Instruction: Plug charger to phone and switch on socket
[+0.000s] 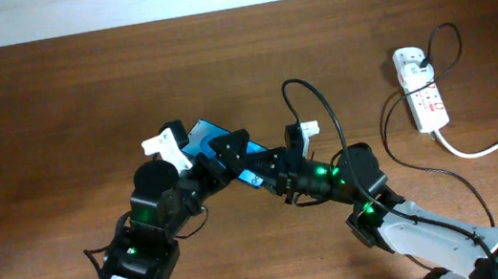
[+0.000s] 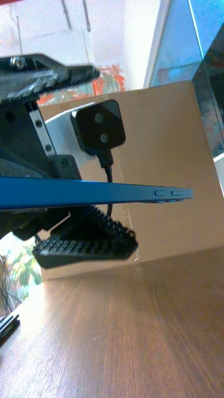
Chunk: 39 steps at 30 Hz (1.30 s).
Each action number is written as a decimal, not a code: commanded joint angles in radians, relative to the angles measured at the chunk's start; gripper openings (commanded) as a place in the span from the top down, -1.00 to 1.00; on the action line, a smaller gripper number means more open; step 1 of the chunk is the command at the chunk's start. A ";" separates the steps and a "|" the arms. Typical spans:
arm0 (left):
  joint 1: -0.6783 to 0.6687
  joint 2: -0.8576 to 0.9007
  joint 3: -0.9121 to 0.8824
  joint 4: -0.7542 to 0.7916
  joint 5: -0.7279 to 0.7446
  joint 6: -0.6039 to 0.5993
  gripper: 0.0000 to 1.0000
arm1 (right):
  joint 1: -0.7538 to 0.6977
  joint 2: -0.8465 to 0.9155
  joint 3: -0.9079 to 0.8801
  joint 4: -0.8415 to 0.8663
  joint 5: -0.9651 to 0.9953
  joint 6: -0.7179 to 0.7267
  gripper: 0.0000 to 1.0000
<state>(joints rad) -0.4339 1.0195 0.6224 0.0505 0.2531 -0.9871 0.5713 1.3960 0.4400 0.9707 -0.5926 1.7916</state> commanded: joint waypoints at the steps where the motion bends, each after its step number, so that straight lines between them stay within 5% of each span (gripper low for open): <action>1: -0.002 0.000 0.005 0.005 -0.068 -0.015 -0.86 | 0.006 -0.010 0.010 -0.002 0.002 0.024 0.92; 3: -0.002 0.000 0.005 0.005 -0.085 -0.016 -0.20 | 0.006 -0.010 0.010 -0.002 -0.002 0.025 0.91; 5: -0.001 0.000 0.005 0.005 -0.105 -0.017 -0.07 | 0.006 -0.010 0.010 -0.002 -0.003 0.024 0.91; 7: 0.008 0.000 0.005 -0.006 -0.120 -0.075 0.44 | 0.006 -0.010 0.010 -0.002 -0.008 0.025 0.91; 12: 0.079 0.000 0.005 -0.071 -0.119 -0.312 1.00 | 0.006 -0.009 0.010 -0.005 -0.009 0.023 0.91; 19: 0.079 0.000 0.005 -0.084 -0.102 -0.338 1.00 | 0.006 -0.010 0.010 -0.145 -0.036 -0.033 0.78; 21: 0.079 0.000 0.005 -0.081 -0.082 -0.338 1.00 | 0.006 -0.009 0.010 -0.145 -0.036 -0.033 0.30; 26: 0.192 0.000 0.005 -0.097 0.019 -0.241 1.00 | 0.004 -0.009 0.010 -0.159 -0.035 -0.052 -0.08; 30: 0.389 0.000 0.005 -0.125 0.368 0.034 1.00 | 0.004 -0.009 0.010 -0.405 0.133 -0.586 -0.22; 31: 0.420 0.000 0.005 -0.200 0.468 0.122 1.00 | 0.004 -0.010 0.010 -0.455 0.192 -0.827 -0.35; 35: 0.420 0.000 0.005 -0.380 0.544 0.304 1.00 | -0.029 -0.057 0.031 -0.539 0.194 -1.124 -0.38; 39: 0.420 0.000 0.005 -0.415 0.544 0.349 1.00 | -0.123 -0.290 0.311 -1.288 0.423 -1.439 -0.43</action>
<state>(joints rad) -0.0181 1.0233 0.6186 -0.3714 0.7559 -0.6754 0.4641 1.1812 0.6395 -0.2058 -0.3153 0.5331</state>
